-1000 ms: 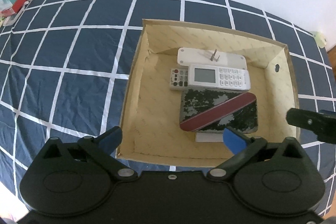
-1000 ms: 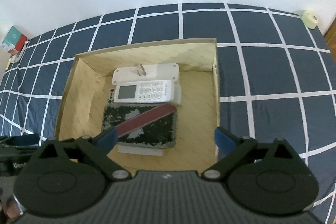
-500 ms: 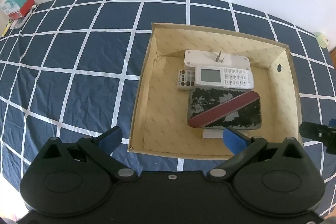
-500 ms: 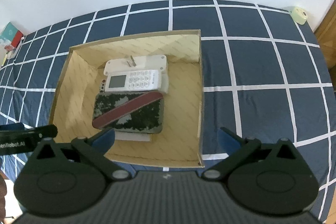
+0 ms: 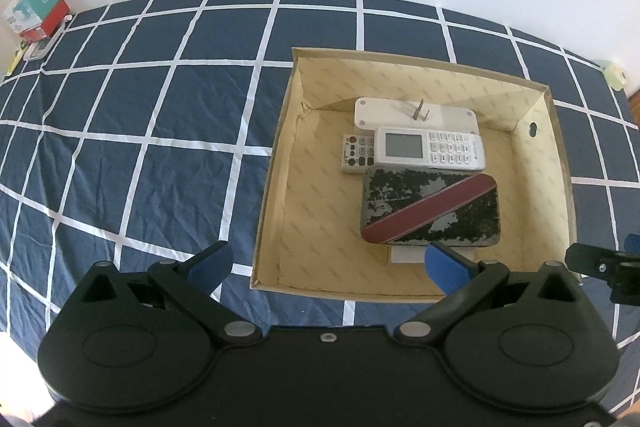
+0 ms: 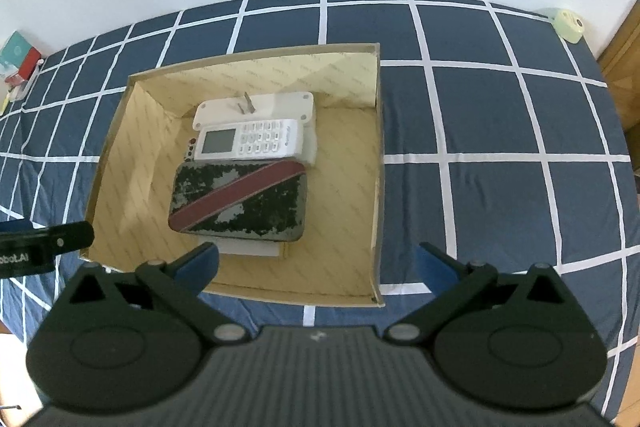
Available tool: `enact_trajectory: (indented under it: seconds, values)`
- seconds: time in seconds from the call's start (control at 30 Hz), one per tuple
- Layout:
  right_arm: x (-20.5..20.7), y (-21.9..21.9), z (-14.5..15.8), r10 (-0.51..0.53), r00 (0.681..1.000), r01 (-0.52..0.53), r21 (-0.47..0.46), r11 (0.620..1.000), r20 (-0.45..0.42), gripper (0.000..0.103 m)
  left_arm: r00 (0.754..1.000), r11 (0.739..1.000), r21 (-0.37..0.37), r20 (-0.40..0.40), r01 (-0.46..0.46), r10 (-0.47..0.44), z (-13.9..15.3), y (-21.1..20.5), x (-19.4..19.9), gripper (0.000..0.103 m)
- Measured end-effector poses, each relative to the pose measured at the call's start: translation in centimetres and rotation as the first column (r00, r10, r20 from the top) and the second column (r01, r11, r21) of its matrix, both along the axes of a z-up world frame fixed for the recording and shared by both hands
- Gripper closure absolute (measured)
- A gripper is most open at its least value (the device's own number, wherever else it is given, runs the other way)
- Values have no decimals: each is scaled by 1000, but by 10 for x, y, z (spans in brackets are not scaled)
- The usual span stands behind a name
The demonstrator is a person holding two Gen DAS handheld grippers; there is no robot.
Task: Organize objects
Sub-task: 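Open the right gripper and lift it away from the box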
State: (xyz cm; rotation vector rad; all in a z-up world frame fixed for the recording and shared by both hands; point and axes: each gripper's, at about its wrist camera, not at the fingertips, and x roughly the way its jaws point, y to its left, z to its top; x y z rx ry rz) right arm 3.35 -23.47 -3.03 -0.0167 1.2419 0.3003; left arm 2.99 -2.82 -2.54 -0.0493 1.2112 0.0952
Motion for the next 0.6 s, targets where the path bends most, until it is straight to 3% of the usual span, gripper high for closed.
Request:
enact_trajectory:
  seconds: [0.6]
  values:
    - [1,2,-2,-2,1000,2,-1,1000,-5,0,1000,1000,5,-6,8,-8,0,1,3,0]
